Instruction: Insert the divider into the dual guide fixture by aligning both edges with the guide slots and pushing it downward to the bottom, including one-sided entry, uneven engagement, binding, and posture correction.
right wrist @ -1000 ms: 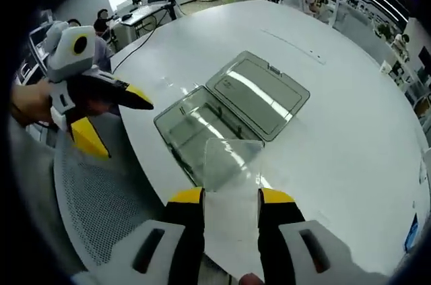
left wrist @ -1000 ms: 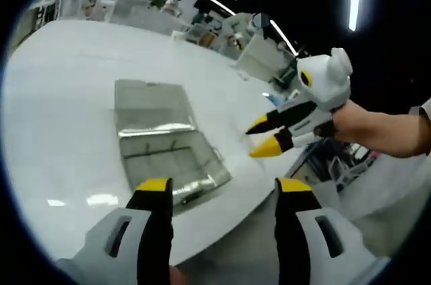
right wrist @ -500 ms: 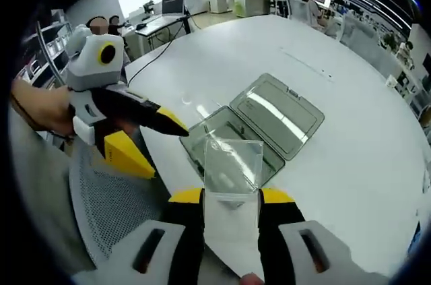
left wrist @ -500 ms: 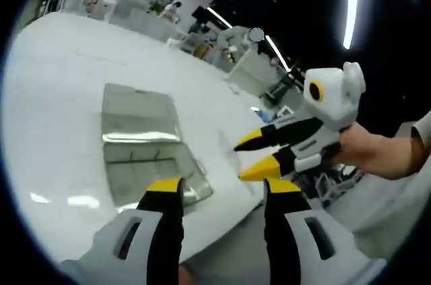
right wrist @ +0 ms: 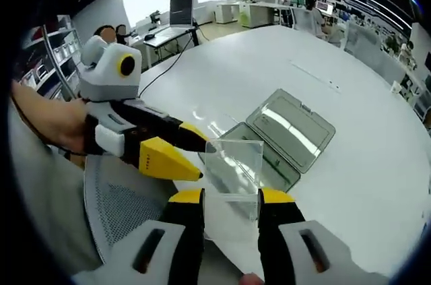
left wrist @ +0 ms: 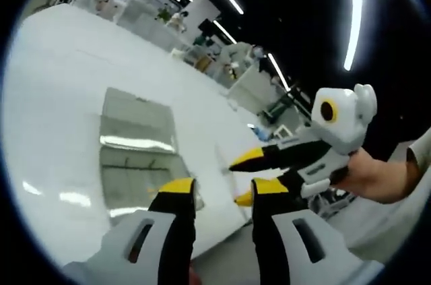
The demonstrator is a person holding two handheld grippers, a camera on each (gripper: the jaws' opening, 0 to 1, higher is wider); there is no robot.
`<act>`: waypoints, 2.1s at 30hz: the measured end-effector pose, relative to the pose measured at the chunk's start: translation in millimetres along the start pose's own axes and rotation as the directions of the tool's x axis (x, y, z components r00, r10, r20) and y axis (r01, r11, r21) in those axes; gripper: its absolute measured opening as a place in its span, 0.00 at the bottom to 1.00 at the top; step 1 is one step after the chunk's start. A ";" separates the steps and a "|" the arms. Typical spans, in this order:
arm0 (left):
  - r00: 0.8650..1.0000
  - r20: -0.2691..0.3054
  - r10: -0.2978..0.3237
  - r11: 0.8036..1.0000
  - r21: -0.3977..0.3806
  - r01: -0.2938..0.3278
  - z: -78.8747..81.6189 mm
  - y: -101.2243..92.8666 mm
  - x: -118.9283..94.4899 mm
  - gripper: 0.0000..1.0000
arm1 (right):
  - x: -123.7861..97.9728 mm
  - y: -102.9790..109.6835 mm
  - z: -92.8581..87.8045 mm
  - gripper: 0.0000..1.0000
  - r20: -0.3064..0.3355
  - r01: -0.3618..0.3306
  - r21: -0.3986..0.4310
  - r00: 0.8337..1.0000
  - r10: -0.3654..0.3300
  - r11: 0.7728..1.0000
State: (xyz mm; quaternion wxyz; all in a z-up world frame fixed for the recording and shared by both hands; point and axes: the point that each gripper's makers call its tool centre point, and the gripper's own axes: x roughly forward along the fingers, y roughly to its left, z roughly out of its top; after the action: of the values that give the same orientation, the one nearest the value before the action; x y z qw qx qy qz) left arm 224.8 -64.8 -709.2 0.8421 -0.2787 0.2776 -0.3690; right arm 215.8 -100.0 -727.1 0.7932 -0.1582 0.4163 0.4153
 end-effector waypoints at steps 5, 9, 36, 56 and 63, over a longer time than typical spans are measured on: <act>1.000 0.012 -0.002 1.000 -0.011 0.002 2.0 -1.5 -1.5 0.25 | -0.3 5.1 2.0 0.25 0.012 0.001 -0.001 1.000 -0.001 1.000; 1.000 0.021 0.002 1.000 -0.010 -0.002 3.4 -0.9 -3.2 0.23 | -0.4 9.5 4.2 0.25 0.022 -0.004 0.005 1.000 0.004 1.000; 0.996 0.072 0.049 0.998 -0.038 -0.046 13.2 6.7 -8.8 0.07 | 4.8 22.8 20.9 0.26 0.073 0.005 0.032 0.997 -0.007 0.999; 0.996 0.078 0.046 0.998 -0.042 -0.043 14.1 3.8 -6.8 0.00 | 5.3 21.6 21.6 0.26 0.084 0.018 0.050 0.996 -0.022 0.999; 0.996 0.080 0.028 0.998 -0.060 -0.023 14.6 0.0 -6.1 0.00 | 5.9 21.5 21.5 0.27 0.085 0.019 0.054 0.996 -0.024 0.998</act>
State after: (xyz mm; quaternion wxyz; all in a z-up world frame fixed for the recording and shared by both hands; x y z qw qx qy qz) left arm 231.0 -56.2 -697.5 0.8488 -0.3144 0.2573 -0.3383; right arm 212.0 -71.0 -716.8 0.8186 -0.1236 0.3912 0.4019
